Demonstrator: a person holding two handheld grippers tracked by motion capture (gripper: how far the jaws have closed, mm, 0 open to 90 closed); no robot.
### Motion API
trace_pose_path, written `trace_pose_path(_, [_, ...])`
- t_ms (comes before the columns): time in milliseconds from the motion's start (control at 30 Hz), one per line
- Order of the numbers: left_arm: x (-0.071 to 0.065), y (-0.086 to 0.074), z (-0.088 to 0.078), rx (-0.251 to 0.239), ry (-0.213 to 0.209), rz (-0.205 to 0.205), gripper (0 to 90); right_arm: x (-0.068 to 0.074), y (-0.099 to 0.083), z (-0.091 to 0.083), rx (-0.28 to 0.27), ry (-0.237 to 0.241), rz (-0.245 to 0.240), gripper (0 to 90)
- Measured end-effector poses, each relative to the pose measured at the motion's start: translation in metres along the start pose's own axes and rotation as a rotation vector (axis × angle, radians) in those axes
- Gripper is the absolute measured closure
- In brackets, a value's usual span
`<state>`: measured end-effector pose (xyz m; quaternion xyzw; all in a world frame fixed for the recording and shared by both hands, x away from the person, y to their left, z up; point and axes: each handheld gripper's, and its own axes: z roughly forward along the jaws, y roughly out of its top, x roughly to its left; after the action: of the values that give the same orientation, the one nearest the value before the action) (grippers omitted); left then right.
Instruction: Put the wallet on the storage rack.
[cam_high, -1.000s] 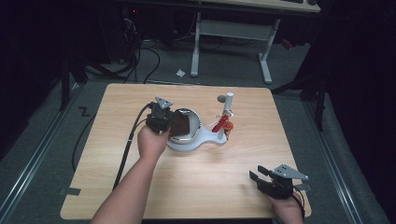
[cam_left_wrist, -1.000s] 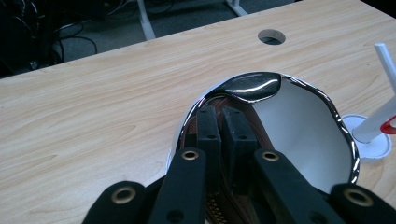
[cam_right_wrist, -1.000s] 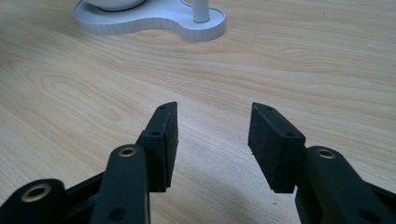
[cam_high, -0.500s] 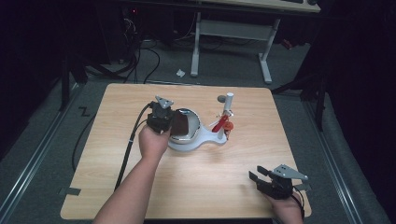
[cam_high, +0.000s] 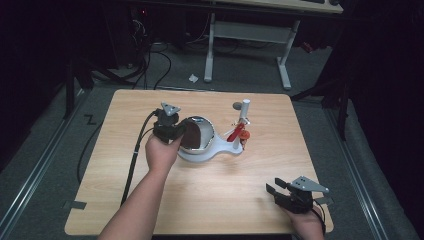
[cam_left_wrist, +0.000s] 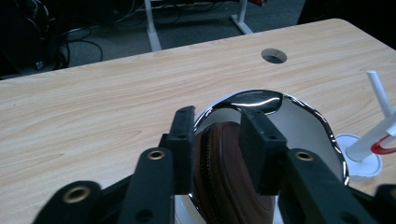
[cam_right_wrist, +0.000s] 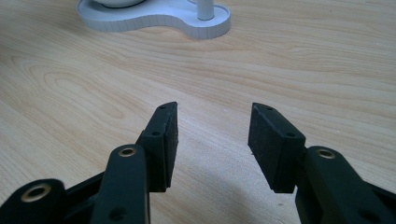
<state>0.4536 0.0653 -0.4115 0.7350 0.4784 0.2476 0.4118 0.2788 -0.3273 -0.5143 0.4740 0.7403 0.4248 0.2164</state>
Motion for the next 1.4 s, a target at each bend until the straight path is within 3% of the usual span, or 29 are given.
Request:
trace_pose_path(367, [0.006,-0.013,-0.024,-0.057,-0.039,0.023,47.2,0.001,0.0,0.001,0.004,-0.002,-0.005,52.9])
trace_pose_path(667, [0.019,-0.036,-0.05,-0.09,-0.114,0.022,37.2,0.002,-0.001,0.003,0.012,-0.005,-0.004,52.9])
trace_pose_path(933, [0.032,-0.081,-0.068,-0.086,-0.194,0.017,31.9,0.001,-0.002,0.004,0.019,-0.007,-0.005,52.9])
trace_pose_path(1133, [0.044,-0.109,-0.076,-0.07,-0.207,-0.003,29.5,0.002,-0.003,0.005,0.024,-0.007,-0.003,52.9])
trace_pose_path(1400, [0.06,-0.16,-0.087,-0.003,-0.197,-0.005,27.6,0.001,-0.004,0.007,0.031,-0.015,0.006,52.9])
